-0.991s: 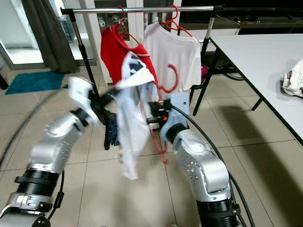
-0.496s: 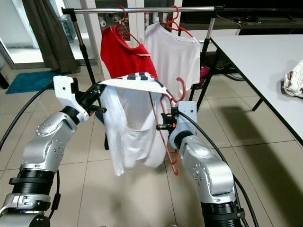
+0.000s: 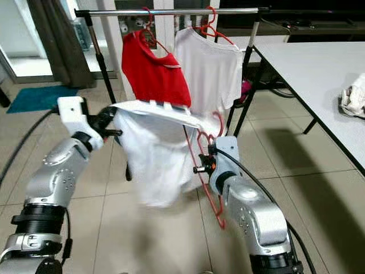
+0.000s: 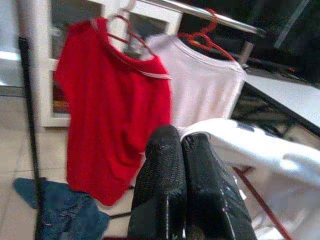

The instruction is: Hang hanger

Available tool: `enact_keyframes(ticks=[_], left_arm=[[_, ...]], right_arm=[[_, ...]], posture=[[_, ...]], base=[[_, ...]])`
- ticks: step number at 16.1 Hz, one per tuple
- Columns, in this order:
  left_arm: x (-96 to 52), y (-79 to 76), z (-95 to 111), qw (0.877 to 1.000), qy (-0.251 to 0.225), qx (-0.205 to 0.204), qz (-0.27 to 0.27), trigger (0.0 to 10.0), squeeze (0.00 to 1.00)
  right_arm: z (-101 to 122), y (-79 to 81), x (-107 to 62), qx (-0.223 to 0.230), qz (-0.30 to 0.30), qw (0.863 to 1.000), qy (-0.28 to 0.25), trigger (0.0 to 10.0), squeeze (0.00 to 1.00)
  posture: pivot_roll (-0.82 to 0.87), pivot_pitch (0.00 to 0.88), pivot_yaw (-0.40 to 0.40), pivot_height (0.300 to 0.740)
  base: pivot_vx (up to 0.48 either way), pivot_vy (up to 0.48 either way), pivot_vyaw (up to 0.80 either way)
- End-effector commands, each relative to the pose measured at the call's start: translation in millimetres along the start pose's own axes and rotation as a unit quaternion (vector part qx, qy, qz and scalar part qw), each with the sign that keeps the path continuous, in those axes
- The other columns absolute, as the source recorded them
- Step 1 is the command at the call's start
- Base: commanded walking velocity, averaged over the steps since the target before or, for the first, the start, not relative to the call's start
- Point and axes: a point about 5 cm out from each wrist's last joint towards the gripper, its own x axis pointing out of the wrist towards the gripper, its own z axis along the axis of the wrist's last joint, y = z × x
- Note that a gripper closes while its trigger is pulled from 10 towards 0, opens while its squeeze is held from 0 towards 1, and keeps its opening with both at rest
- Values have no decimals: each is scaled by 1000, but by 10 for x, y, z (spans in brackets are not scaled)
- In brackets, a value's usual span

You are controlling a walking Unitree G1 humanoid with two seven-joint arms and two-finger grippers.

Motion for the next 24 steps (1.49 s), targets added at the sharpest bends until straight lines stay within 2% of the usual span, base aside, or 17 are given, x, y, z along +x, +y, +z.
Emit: enact_keyframes(ticks=[1, 5, 6, 9, 11, 12, 13, 14, 15, 17, 19, 21, 22, 24], left_arm=[[3, -95, 7, 999, 7, 5, -32, 0, 0], [2, -281, -125, 995, 44, 10, -85, 0, 0], [-4, -336, -127, 994, 46, 5, -98, 0, 0], [-2, -325, -93, 994, 46, 3, -104, 0, 0], [-9, -309, -73, 994, 45, 3, -102, 0, 0], [-16, -312, -55, 994, 43, 3, -101, 0, 0], [-30, -305, -32, 995, 40, 4, -96, 0, 0], [-35, -283, -20, 995, 38, 3, -87, 0, 0], [-37, -247, -22, 997, 39, 3, -74, 0, 0], [-42, -224, -37, 997, 44, 3, -66, 0, 0], [-46, -275, -73, 996, 55, -2, -74, 0, 0], [-66, -362, -140, 992, 76, -3, -96, 0, 0], [-96, -459, -255, 987, 107, 0, -119, 0, 0], [-88, -525, -300, 986, 115, 0, -124, 0, 0]], right_arm=[[101, 34, -12, 20, 20, 999, -25, 0, 0], [134, 162, -33, 54, 77, 995, -27, 0, 0], [71, 166, -46, 59, 79, 995, -7, 0, 0], [-31, 124, -56, 67, 71, 995, 24, 0, 0], [-54, 87, -57, 78, 57, 995, 24, 0, 0], [-37, -5, -33, 101, 18, 995, 6, 0, 0], [-18, -173, -12, 136, -50, 989, -24, 0, 0], [-16, -265, -10, 153, -78, 984, -35, 0, 0], [-14, -276, -12, 169, -74, 982, -35, 0, 0], [-35, -222, -10, 171, -47, 984, -23, 0, 0], [-58, -142, 5, 167, -31, 985, -19, 0, 0], [10, -170, 14, 164, -51, 984, -54, 0, 0], [232, -205, -1, 172, -56, 975, -128, 0, 0], [310, -164, -2, 143, -37, 980, -135, 0, 0]], posture=[[-180, 0, 24, 740], [-184, 0, 27, 740], [-187, 0, 28, 740], [-187, 0, 28, 740], [-189, 0, 28, 740], [-189, 0, 28, 740], [-182, 0, 25, 740], [-182, 0, 25, 740], [-181, 0, 25, 740], [-180, 0, 26, 740], [-180, 0, 26, 740], [-180, 0, 26, 740], [-180, 0, 35, 740], [-184, 0, 38, 740]], base=[[0, 0, 0], [0, 0, 0], [0, 0, 0], [0, 0, 0], [0, 0, 0], [0, 0, 0], [0, 0, 0], [0, 0, 0], [0, 0, 0], [0, 0, 0], [0, 0, 0], [0, 0, 0], [0, 0, 0], [0, 0, 0]])
